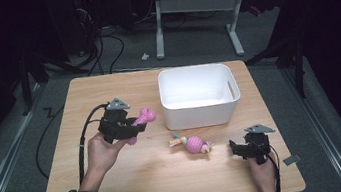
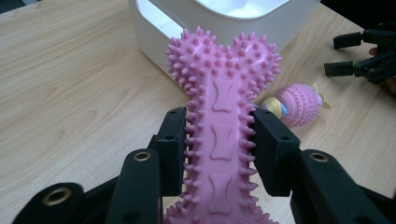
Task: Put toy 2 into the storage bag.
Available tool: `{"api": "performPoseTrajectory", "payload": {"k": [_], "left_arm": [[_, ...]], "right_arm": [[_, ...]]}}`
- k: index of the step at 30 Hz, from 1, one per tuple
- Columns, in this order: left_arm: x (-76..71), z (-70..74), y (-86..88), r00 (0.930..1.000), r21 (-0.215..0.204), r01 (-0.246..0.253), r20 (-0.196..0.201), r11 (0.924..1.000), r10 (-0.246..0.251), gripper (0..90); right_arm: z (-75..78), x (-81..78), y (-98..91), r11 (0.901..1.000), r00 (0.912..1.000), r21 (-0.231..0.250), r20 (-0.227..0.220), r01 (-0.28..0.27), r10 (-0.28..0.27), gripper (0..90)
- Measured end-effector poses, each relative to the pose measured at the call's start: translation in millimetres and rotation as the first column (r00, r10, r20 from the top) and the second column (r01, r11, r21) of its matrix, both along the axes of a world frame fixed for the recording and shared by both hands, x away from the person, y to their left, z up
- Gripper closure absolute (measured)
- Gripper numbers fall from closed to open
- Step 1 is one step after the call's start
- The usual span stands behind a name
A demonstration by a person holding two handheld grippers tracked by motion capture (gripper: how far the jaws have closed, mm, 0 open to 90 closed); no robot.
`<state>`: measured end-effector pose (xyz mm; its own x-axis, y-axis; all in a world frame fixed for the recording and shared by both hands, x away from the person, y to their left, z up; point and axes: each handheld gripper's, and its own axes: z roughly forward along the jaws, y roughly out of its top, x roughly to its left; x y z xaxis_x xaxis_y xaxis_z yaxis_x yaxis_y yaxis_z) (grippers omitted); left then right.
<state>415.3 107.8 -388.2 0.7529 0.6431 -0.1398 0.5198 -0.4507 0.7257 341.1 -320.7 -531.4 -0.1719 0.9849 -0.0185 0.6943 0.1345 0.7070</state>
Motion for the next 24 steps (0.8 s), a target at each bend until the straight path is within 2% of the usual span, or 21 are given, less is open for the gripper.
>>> {"api": "performPoseTrajectory", "payload": {"k": [11, 22, 24], "left_arm": [[5.8, 23.4, -7.6, 0.9994, -0.003, 0.017, 0.029, 0.9999, -0.017, 58.4], [13.1, 33.0, -23.4, 0.9980, 0.020, 0.050, 0.037, 0.9986, -0.051, 58.4], [15.0, 34.9, -25.9, 0.9979, 0.019, 0.059, 0.027, 0.9981, -0.059, 58.4]], "right_arm": [[0.0, -0.1, 0.0, 1.0000, 1.0000, 0.001, 0.000, 0.000, 0.000, 15.0], [0.0, -0.1, 0.1, 1.0000, 1.0000, 0.000, 0.000, 0.000, 0.000, 14.9], [0.0, -0.1, 0.0, 1.0000, 1.0000, -0.001, 0.000, 0.000, 0.000, 15.0]]}}
